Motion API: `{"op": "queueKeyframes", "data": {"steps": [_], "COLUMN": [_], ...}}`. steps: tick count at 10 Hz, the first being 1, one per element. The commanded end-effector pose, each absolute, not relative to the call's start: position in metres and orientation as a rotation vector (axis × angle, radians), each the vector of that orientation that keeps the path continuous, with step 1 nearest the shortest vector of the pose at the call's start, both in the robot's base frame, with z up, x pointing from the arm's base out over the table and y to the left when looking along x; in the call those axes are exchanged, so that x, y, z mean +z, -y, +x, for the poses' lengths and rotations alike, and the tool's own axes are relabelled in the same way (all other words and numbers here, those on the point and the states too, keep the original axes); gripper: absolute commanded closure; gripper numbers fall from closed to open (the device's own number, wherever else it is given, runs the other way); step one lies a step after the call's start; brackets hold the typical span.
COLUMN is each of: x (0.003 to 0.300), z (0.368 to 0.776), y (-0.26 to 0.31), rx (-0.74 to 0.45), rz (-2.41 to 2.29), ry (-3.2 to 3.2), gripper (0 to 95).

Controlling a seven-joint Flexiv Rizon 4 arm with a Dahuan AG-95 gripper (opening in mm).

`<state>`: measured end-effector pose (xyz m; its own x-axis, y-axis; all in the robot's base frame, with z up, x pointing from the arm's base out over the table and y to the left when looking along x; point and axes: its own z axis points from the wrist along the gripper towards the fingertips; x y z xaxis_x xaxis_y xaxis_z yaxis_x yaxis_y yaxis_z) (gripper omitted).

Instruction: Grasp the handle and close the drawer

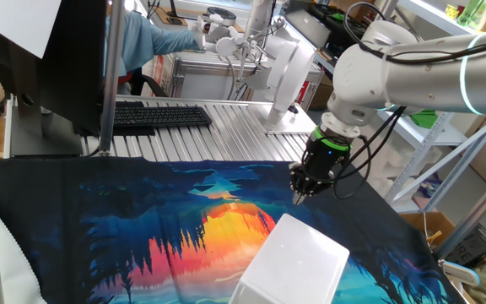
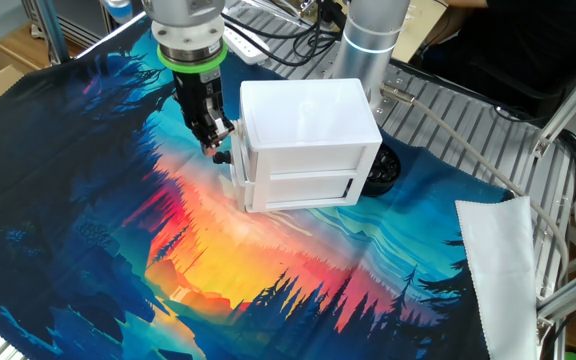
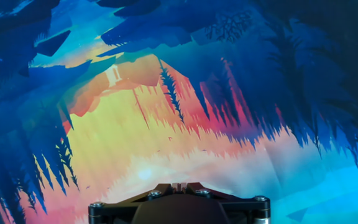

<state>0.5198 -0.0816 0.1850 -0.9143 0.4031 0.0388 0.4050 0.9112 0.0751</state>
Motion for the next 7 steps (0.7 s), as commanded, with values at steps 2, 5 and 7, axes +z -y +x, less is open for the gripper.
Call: {"op": "queueKeyframes", "data": {"steps": [2,5,7], "x": [0.1849,0.1849,0.1849], "z": [0.5196,0.5196,0.5196], "y": [0.0816,0.0816,0.0816], "rx": [-0.125,-0.118,-0.108], "rz": [-0.684,-0.723,-0.792], "ry": [3.04,3.033,3.018], "gripper": [95.0,95.0,95.0]}}
